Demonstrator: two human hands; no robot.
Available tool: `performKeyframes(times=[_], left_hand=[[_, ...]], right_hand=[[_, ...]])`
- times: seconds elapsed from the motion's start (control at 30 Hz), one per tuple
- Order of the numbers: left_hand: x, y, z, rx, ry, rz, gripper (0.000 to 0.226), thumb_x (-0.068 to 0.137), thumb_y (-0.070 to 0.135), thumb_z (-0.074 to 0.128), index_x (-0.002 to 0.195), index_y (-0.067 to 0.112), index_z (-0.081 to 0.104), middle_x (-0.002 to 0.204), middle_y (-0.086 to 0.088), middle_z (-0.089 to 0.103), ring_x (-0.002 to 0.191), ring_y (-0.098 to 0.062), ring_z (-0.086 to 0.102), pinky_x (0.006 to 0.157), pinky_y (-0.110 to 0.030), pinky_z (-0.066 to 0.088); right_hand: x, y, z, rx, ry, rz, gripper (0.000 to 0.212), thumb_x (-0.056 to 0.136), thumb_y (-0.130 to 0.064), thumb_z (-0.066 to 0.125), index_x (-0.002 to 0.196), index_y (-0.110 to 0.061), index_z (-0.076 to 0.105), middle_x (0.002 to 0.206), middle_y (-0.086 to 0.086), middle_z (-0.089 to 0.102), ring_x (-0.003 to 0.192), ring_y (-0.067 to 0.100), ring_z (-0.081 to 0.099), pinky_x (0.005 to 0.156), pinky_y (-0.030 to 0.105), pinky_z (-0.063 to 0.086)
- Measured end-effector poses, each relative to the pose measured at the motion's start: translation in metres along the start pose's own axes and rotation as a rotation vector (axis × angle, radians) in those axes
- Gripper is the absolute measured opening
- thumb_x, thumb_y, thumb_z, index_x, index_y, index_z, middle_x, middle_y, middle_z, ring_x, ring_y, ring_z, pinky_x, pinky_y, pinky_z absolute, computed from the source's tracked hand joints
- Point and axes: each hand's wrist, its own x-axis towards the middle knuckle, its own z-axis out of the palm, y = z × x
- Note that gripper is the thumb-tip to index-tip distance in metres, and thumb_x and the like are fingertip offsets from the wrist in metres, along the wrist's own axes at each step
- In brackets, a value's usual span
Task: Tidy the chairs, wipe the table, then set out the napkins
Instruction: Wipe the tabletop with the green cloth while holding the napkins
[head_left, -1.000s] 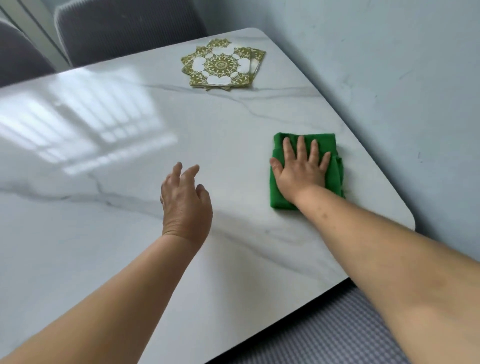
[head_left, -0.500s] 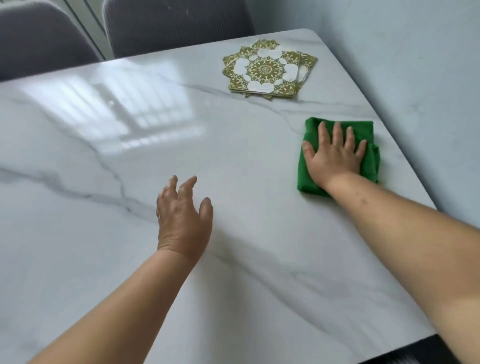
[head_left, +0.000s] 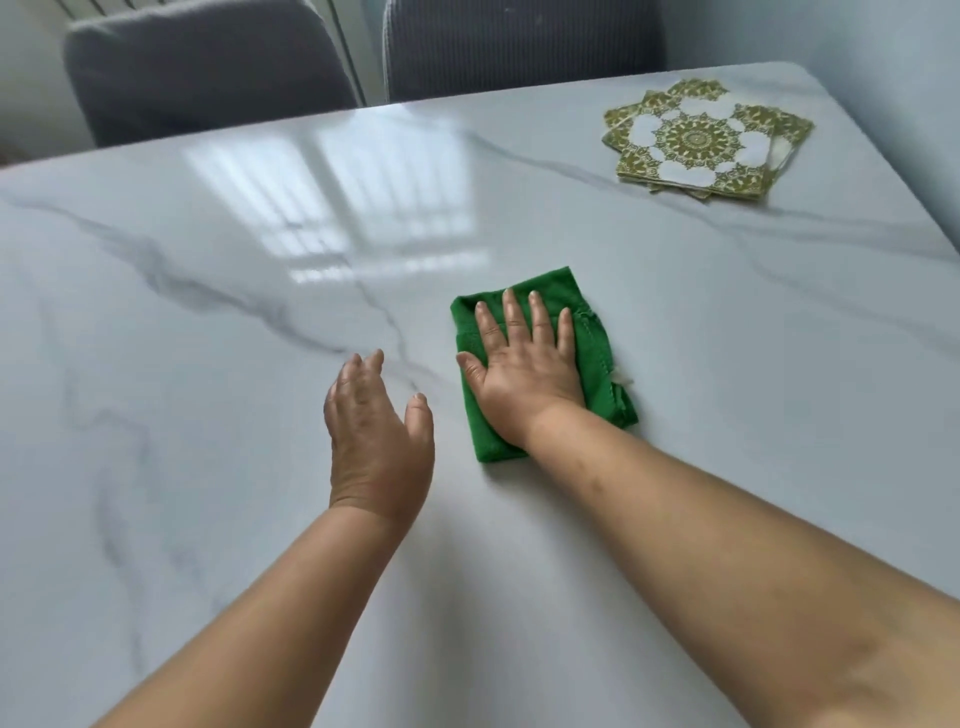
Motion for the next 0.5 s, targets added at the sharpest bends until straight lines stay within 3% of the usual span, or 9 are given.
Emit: performKeyframes(times=[0.27, 0.33, 0.37, 0.43, 0.5], left_hand=[[0.006, -0.08, -0.065, -0.061, 0.002, 0.042, 0.054, 0.094, 0.017, 0.048, 0.145, 0.01, 0.031, 0.154, -0.01, 0.025, 0.144, -0.021, 0.014, 0.117, -0.031, 0.011], [0.011, -0.105, -0.087, -0.074, 0.028, 0.022, 0.052, 0.095, 0.017, 0.047, 0.145, 0.012, 0.032, 0.154, -0.008, 0.026, 0.144, -0.019, 0.015, 0.116, -0.029, 0.011], [0.014, -0.117, -0.096, -0.08, 0.045, -0.003, 0.051, 0.096, 0.017, 0.046, 0.145, 0.012, 0.033, 0.154, -0.008, 0.027, 0.144, -0.019, 0.016, 0.116, -0.028, 0.012], [0.018, -0.141, -0.116, -0.095, 0.11, -0.065, 0.049, 0.096, 0.017, 0.044, 0.144, 0.01, 0.034, 0.153, -0.009, 0.029, 0.143, -0.02, 0.019, 0.115, -0.027, 0.013], [0.022, -0.159, -0.128, -0.116, 0.184, -0.063, 0.047, 0.097, 0.016, 0.041, 0.143, 0.007, 0.036, 0.151, -0.01, 0.032, 0.142, -0.022, 0.022, 0.114, -0.026, 0.012]], right_hand=[[-0.031, -0.136, 0.031, 0.036, -0.045, -0.017, 0.064, 0.099, -0.056, 0.009, 0.153, -0.027, -0.01, 0.161, 0.004, -0.019, 0.145, 0.028, -0.025, 0.113, 0.054, -0.02], [-0.032, -0.182, 0.035, 0.148, -0.09, -0.065, 0.061, 0.101, -0.051, 0.012, 0.154, -0.026, -0.005, 0.162, 0.002, -0.016, 0.146, 0.024, -0.024, 0.114, 0.05, -0.02], [-0.033, -0.202, 0.034, 0.289, -0.115, -0.11, 0.058, 0.102, -0.047, 0.015, 0.155, -0.025, 0.001, 0.163, 0.0, -0.01, 0.147, 0.021, -0.02, 0.116, 0.046, -0.018], [-0.035, -0.236, 0.031, 0.795, -0.088, -0.136, 0.051, 0.105, -0.035, 0.027, 0.153, -0.023, 0.02, 0.163, -0.002, 0.011, 0.149, 0.014, -0.005, 0.12, 0.035, -0.008], [-0.034, -0.25, 0.023, 1.181, 0.136, 0.013, 0.043, 0.103, -0.027, 0.035, 0.145, -0.019, 0.039, 0.153, -0.002, 0.035, 0.146, 0.017, 0.015, 0.121, 0.035, 0.01]])
